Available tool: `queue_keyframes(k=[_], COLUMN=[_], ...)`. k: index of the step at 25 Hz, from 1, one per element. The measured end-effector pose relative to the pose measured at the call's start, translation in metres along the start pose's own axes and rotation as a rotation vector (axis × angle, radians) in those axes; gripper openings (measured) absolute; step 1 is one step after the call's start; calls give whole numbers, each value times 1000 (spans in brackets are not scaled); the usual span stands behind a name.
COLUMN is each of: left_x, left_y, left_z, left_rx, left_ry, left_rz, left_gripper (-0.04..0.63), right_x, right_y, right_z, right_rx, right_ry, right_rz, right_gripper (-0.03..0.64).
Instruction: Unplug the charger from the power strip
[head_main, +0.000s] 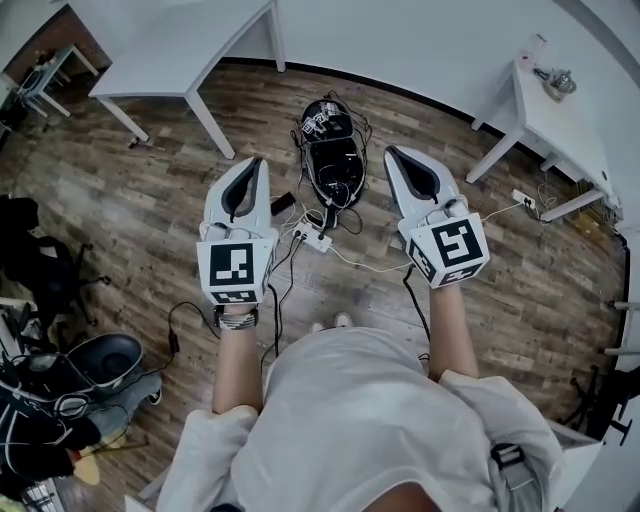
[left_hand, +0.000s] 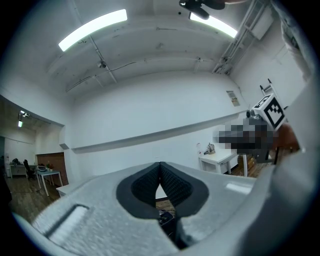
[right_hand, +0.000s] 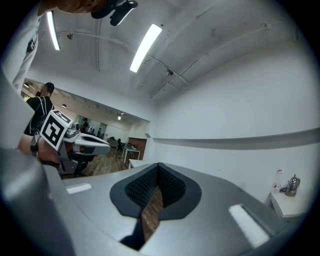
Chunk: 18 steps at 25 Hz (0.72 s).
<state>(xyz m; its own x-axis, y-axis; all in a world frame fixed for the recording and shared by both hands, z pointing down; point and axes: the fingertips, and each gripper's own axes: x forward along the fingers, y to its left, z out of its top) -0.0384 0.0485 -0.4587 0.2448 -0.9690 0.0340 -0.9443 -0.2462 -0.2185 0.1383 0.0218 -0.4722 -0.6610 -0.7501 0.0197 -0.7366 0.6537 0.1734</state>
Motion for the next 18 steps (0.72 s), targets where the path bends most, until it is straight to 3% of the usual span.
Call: queue_keyframes(k=[18], left_x=[-4], left_y=[10], left_z=[-18], left_rx=[-28], left_ry=[32], left_rz=[-40], left_gripper=[3], right_x=[15], right_y=[26], right_z=[-10], right_rx=[-40], right_ry=[59], right_rz=[18], right_gripper=[2])
